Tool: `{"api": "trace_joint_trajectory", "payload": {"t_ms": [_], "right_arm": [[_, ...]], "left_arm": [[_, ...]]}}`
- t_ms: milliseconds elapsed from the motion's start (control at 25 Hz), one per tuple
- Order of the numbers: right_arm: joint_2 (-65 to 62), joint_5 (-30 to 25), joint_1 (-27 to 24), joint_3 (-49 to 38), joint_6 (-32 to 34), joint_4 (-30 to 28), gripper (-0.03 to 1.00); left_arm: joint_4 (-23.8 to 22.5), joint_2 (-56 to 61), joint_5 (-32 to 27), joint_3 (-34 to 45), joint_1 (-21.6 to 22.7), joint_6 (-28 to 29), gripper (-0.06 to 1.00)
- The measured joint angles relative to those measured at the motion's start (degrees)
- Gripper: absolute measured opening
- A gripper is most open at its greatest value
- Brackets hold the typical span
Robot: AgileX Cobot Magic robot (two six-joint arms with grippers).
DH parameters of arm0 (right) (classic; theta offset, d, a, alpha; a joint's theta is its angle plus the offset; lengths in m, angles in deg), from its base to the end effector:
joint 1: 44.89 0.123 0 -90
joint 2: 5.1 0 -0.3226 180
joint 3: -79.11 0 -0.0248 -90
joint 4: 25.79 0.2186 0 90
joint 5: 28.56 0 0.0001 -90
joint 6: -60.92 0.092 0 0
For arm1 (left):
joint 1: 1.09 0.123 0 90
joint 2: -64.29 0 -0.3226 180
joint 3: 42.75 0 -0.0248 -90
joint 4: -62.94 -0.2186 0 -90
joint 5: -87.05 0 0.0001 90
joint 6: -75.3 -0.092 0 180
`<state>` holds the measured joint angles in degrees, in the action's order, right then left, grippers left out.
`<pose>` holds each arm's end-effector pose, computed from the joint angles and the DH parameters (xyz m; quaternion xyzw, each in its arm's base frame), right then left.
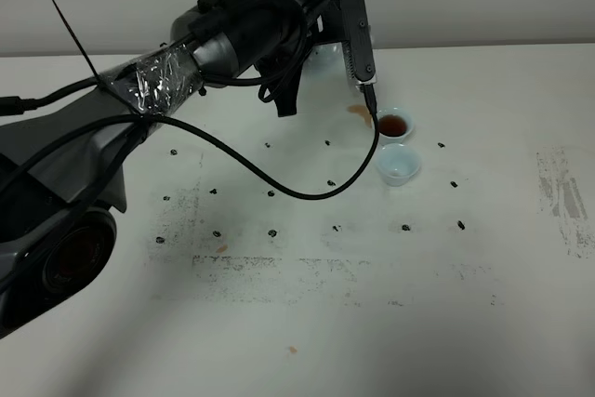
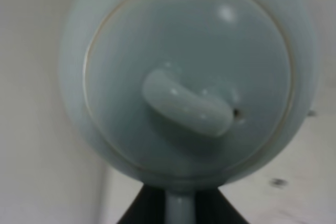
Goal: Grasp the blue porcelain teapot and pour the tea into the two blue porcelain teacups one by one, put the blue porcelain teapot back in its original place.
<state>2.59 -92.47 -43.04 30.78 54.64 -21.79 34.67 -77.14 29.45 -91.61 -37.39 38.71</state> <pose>-0.0729 0.0034 0.2631 -0.0637 0.8628 0.0155 0.5012 0.4391 -0.2769 0.2685 0.6157 0.7102 0.2336 0.2490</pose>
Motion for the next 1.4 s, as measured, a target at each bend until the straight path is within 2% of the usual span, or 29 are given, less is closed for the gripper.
{"api": "trace_joint_trajectory", "payload": {"t_ms": [160,240,320,440,680,1400], "right_arm": [[0.0,0.0,0.0,0.0,0.0,0.0,0.59],[0.0,0.0,0.0,0.0,0.0,0.0,0.59],[0.0,0.0,0.0,0.0,0.0,0.0,0.59],[0.0,0.0,0.0,0.0,0.0,0.0,0.59],[0.0,0.0,0.0,0.0,0.0,0.0,0.59],[0.0,0.0,0.0,0.0,0.0,0.0,0.59]], "left_arm": [[8.04,-0.25,-3.86,0.0,0.05,3.81,0.05],[11.94,-0.4,-3.37,0.0,0.05,4.63,0.05],[13.96,-0.47,-2.15,0.0,0.12,5.42,0.05],[14.85,-0.98,0.16,0.0,0.78,8.18,0.05],[14.57,-2.69,0.6,0.0,2.74,13.31,0.05],[17.53,-7.86,2.87,0.0,2.86,15.14,0.05]]}}
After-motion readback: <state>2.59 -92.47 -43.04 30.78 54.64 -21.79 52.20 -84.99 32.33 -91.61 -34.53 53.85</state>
